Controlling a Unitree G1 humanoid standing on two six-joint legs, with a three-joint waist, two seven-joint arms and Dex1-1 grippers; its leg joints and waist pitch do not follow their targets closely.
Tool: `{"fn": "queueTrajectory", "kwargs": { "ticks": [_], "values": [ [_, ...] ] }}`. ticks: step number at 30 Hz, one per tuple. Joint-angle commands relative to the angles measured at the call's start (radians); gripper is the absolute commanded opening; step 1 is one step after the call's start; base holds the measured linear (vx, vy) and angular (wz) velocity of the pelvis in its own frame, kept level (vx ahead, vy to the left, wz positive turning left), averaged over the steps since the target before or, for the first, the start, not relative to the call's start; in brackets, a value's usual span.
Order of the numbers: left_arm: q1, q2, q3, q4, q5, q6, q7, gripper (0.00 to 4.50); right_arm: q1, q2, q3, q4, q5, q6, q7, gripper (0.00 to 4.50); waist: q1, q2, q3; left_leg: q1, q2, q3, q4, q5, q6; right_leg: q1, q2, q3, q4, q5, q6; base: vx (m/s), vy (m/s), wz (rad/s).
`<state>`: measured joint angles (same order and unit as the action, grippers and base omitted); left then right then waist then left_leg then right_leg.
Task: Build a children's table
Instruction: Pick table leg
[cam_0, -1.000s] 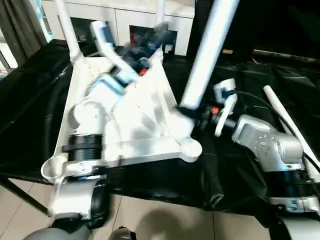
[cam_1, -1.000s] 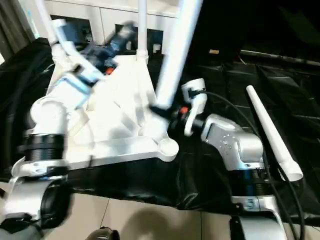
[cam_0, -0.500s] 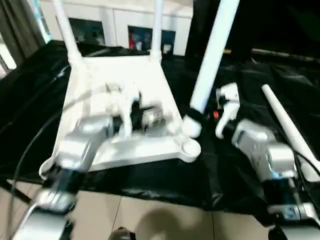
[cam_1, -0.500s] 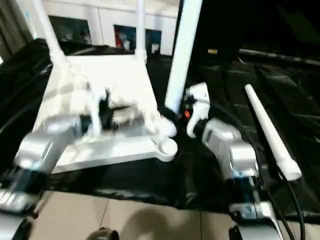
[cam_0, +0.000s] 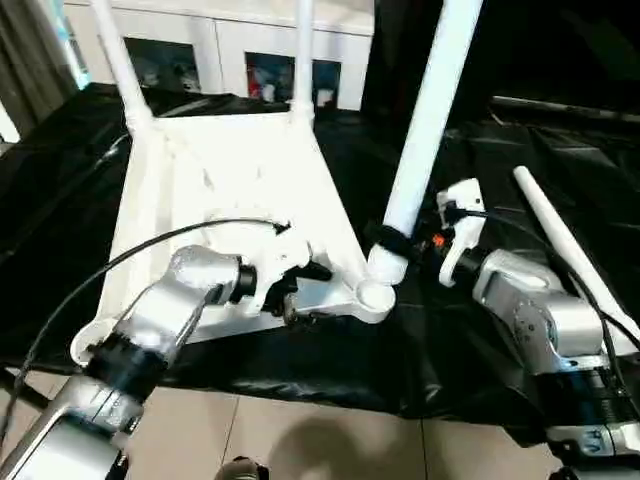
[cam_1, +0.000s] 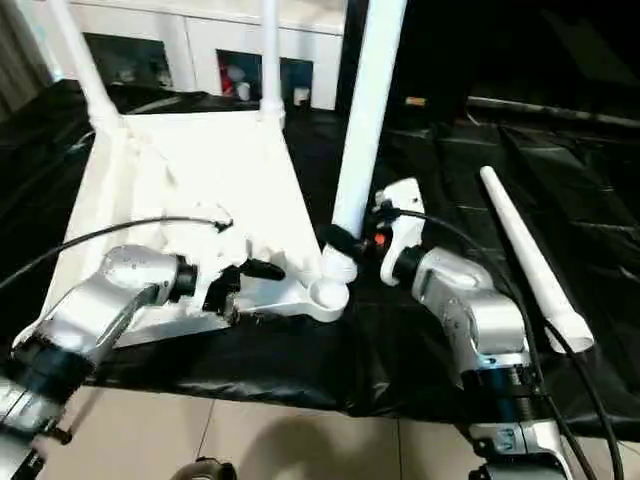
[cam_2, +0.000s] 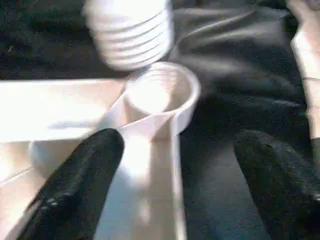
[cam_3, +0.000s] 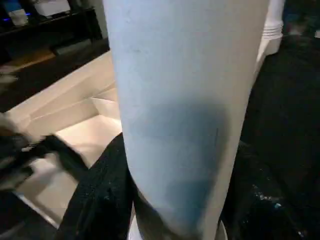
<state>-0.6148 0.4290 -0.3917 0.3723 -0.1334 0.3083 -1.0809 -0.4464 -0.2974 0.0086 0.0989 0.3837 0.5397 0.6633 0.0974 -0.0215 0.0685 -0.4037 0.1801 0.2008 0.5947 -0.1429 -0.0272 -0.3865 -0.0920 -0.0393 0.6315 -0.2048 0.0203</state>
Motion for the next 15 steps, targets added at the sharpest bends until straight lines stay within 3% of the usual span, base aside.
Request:
{"fn": "queueTrajectory", "kwargs": {
  "ticks": [1,5,15],
  "values": [
    [-0.012,-0.001,-0.011,0.018,0.017,0.027,0.005,3.67,0.009,-0.011,-0.004,-0.028,0.004,0.015,0.002,1.91,0.001,0.016,-0.085,0.041,0.043,-0.024,-0.072,-0.250,-0.067,0.028,-0.051,0.033,-0.065,-0.093,-0.216,0.000,0.000,0.00],
    [-0.007,0.012,-0.023,-0.006,0.018,0.093,-0.024,3.43,0.026,-0.011,0.004,-0.049,0.005,0.041,-0.014,1.91,-0.004,0.014,-0.083,0.041,0.044,-0.024,-0.073,-0.260,-0.061,0.028,-0.051,0.032,-0.068,-0.099,-0.233,0.000,0.000,0.00],
    [-0.024,-0.007,-0.014,0.045,0.053,0.090,0.008,2.50,0.026,0.004,0.003,-0.057,0.007,0.057,-0.028,1.91,-0.005,0.015,-0.083,0.042,0.045,-0.026,-0.074,-0.275,-0.067,0.028,-0.052,0.032,-0.069,-0.105,-0.232,0.000,0.000,0.00]
  ]
}}
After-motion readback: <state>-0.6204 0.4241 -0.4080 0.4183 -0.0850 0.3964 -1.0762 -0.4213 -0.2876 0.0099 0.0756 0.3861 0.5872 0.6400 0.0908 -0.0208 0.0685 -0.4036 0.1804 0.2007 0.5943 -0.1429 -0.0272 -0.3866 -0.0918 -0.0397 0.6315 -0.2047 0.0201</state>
